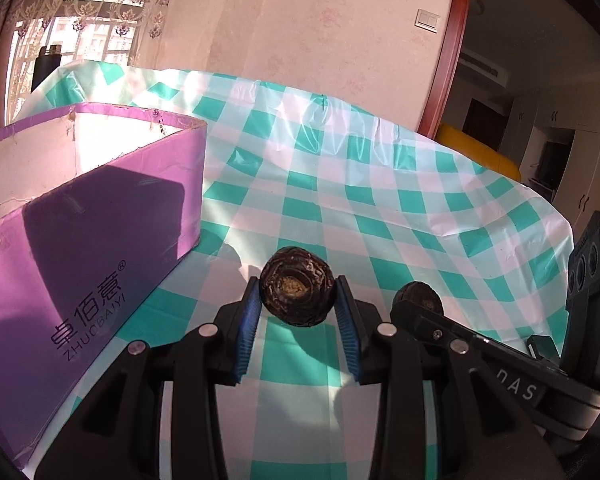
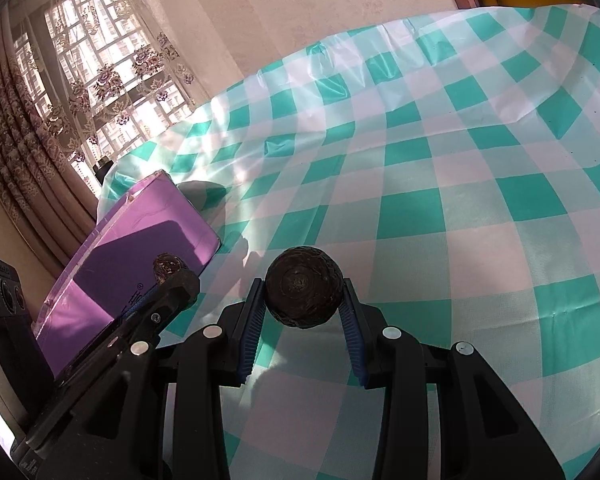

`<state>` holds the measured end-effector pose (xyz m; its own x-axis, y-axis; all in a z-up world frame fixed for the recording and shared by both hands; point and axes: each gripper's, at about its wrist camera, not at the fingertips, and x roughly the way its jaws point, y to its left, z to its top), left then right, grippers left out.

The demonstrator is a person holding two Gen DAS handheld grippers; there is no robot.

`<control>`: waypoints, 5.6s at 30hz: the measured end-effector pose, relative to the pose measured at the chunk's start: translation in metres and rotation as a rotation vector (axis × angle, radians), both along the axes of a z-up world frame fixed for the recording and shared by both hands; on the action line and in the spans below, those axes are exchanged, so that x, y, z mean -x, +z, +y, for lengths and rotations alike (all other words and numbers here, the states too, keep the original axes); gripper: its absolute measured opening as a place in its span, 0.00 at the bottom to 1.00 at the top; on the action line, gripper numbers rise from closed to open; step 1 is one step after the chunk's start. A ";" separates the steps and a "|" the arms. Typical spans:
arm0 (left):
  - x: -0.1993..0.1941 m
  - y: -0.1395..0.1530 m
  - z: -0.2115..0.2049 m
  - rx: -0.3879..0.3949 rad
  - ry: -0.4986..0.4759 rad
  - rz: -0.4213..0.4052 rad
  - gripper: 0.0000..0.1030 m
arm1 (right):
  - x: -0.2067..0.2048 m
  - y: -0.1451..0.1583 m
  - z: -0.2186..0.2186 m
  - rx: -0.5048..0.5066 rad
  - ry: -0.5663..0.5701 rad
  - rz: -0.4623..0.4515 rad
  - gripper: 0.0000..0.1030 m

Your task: Organize fruits

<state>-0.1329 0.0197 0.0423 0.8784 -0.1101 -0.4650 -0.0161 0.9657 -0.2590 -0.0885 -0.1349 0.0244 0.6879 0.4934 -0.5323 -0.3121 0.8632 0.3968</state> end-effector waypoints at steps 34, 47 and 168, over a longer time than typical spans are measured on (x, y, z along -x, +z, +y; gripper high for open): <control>0.064 0.067 0.227 -0.145 0.455 0.238 0.36 | 0.022 0.089 0.245 0.349 0.417 -0.146 0.37; 0.045 0.049 0.237 -0.244 0.421 0.412 0.43 | 0.018 0.042 0.323 0.739 0.548 -0.003 0.37; 0.033 0.045 0.247 -0.127 0.340 0.474 0.96 | 0.035 0.041 0.328 0.709 0.605 0.020 0.77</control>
